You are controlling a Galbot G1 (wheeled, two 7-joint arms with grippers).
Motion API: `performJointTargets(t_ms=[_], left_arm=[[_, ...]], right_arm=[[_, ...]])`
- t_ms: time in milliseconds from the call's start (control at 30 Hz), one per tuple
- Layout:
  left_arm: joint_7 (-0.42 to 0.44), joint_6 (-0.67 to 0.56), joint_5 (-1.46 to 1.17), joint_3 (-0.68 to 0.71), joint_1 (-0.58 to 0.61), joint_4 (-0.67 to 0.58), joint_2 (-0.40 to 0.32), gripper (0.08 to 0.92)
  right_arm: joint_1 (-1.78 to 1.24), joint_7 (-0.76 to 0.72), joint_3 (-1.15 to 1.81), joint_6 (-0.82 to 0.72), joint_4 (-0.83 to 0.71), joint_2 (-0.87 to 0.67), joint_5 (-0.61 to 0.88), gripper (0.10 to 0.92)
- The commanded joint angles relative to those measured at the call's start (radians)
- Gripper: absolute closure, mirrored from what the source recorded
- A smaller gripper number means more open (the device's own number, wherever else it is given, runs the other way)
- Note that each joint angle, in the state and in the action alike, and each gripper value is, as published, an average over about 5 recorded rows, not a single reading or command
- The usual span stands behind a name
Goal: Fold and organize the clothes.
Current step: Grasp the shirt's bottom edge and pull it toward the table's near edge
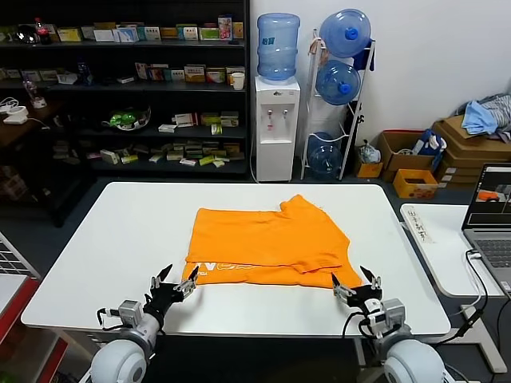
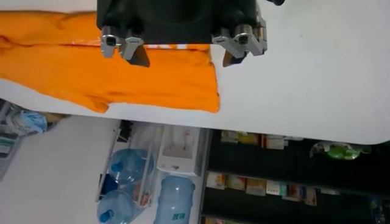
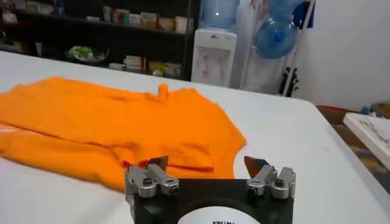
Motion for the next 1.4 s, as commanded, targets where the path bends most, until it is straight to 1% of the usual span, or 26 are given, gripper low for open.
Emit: performJointTargets(t_ms=[33, 600, 700, 833, 933, 1033, 1333, 1400], left_arm=[[0.020, -0.007, 0.017, -0.013, 0.043, 0.007, -0.029, 0.178], [0.005, 0.027, -0.013, 0.006, -0.022, 0.089, -0.016, 0.177], [0.002, 0.031, -0.018, 0.009, -0.030, 0.096, -0.014, 0.177], [0.002, 0.032, -0.024, 0.013, -0.032, 0.101, -0.013, 0.177], [0.002, 0.031, -0.025, 0.015, -0.033, 0.103, -0.013, 0.208], [0.002, 0.031, -0.025, 0.019, -0.034, 0.105, -0.013, 0.284], [0.006, 0.028, -0.032, 0.028, -0.038, 0.097, -0.018, 0.544], [0.006, 0.028, -0.033, 0.029, -0.037, 0.094, -0.017, 0.604]], right_arm=[[-0.082, -0.020, 0.052, 0.001, 0.002, 0.003, 0.001, 0.203], [0.021, -0.009, 0.016, -0.024, -0.047, 0.030, 0.039, 0.203], [0.046, -0.007, 0.004, -0.031, -0.064, 0.036, 0.042, 0.222], [0.065, -0.003, -0.010, -0.039, -0.083, 0.043, 0.051, 0.319], [0.066, -0.005, -0.014, -0.037, -0.088, 0.044, 0.050, 0.405], [0.064, -0.004, -0.014, -0.036, -0.088, 0.042, 0.049, 0.492], [0.042, 0.004, -0.002, -0.029, -0.075, 0.029, 0.045, 0.752], [0.038, 0.007, 0.000, -0.029, -0.071, 0.028, 0.045, 0.821]])
